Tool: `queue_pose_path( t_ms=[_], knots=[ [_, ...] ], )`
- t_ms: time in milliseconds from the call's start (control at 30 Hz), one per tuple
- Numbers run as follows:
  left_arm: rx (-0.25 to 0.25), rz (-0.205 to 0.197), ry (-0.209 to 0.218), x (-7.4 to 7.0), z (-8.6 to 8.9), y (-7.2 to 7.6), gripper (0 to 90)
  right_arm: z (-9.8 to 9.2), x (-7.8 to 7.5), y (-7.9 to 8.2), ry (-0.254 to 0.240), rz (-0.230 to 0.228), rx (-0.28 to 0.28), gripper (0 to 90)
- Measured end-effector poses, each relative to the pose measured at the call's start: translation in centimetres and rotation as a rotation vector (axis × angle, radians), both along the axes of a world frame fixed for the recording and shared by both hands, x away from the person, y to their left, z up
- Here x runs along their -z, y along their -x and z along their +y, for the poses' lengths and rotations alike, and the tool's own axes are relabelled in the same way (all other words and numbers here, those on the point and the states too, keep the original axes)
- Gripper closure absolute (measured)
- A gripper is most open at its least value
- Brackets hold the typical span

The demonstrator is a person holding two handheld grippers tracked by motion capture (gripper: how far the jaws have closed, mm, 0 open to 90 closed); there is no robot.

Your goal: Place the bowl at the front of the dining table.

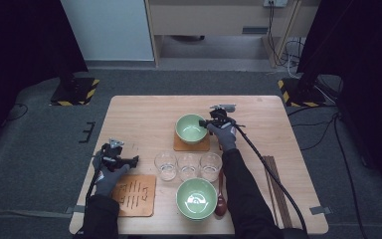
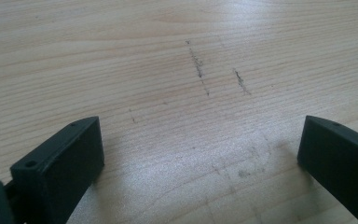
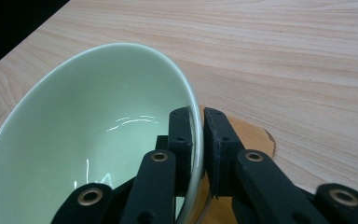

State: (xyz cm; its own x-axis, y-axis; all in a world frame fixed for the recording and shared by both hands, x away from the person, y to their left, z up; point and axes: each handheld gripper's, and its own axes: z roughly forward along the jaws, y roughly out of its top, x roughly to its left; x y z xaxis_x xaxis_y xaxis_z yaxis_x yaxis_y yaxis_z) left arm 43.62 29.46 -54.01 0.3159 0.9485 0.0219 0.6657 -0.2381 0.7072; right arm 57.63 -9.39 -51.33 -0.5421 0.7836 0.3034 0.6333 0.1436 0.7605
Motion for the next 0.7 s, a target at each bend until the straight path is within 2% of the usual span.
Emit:
queue_pose_path(
  t_ms=[233, 400, 433, 700],
  knots=[
    [0.000, 0.000, 0.001, 0.0, 0.0, 0.0, 0.0, 0.1, 0.2, 0.0, 0.009, -0.008, 0.010, 81.8],
    [0.001, 0.001, 0.000, 0.0, 0.0, 0.0, 0.0, 0.2, 0.4, 0.0, 0.024, -0.008, 0.006, 78.1],
    [0.001, 0.001, 0.000, 0.0, 0.0, 0.0, 0.0, 0.2, 0.4, 0.0, 0.009, -0.007, 0.009, 76.2],
    [0.001, 0.001, 0.000, 0.0, 0.0, 0.0, 0.0, 0.0, -0.9, 0.4, -0.018, -0.062, 0.017, 67.0]
  ],
)
